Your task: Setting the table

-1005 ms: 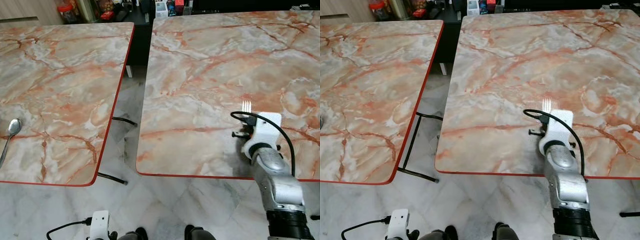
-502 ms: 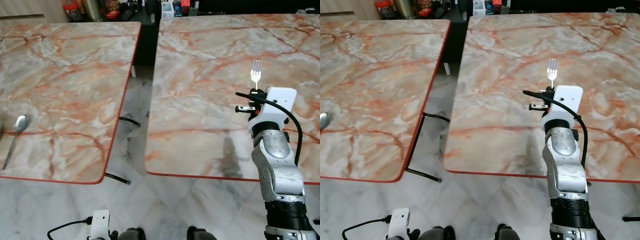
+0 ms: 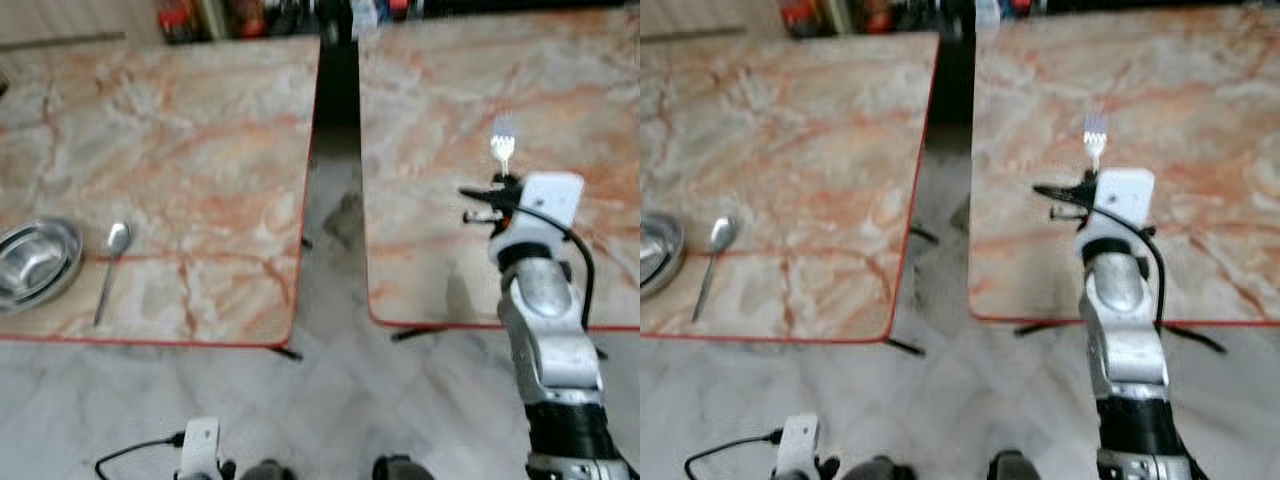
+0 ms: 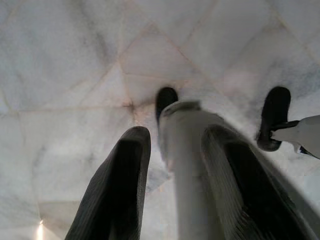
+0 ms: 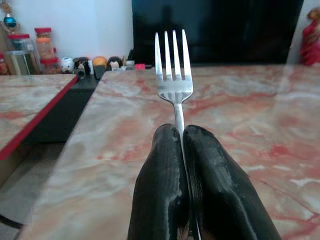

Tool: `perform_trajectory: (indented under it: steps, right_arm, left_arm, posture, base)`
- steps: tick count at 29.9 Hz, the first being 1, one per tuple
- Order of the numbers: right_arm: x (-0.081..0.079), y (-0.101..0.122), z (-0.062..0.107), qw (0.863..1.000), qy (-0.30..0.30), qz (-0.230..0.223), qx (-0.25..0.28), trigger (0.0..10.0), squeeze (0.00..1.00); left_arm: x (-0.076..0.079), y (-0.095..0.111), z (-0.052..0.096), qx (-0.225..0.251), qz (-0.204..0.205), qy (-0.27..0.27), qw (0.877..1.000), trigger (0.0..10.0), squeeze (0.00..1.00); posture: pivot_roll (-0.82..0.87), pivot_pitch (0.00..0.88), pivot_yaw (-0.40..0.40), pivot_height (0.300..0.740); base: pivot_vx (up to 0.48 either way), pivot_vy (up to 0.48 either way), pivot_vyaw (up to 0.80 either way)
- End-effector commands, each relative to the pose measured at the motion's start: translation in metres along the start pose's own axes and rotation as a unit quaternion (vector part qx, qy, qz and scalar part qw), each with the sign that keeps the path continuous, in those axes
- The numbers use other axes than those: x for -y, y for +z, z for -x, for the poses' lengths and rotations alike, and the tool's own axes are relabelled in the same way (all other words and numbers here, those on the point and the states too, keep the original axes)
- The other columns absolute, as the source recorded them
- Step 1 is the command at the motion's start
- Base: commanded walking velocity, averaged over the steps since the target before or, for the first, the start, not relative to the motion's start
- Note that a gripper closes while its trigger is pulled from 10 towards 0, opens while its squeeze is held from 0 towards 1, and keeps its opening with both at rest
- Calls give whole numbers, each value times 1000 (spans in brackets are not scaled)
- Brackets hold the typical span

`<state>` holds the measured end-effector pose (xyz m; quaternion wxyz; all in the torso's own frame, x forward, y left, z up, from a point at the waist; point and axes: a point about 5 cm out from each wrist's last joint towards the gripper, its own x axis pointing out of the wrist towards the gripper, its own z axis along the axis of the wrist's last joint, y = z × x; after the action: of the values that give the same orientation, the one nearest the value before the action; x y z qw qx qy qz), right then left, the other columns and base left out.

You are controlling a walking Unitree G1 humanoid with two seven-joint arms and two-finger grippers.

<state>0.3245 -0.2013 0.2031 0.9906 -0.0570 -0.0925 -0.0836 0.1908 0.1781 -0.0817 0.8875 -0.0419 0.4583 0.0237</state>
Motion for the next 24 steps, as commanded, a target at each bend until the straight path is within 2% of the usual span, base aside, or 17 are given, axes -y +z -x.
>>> perform_trajectory:
  steps: [1,24]
  right_arm:
    - [-12,4,0,1000,18,-7,9,10000,0]
    - [-20,2,-2,999,36,-10,6,10000,0]
  left_arm:
    - [-11,-17,4,-30,2,15,999,10000,0]
    - [-10,-20,4,-30,2,19,999,10000,0]
  posture:
    - [-78,179,65,740]
    - [-79,146,57,740]
  base:
    - [0,480,0]
    - [0,480,0]
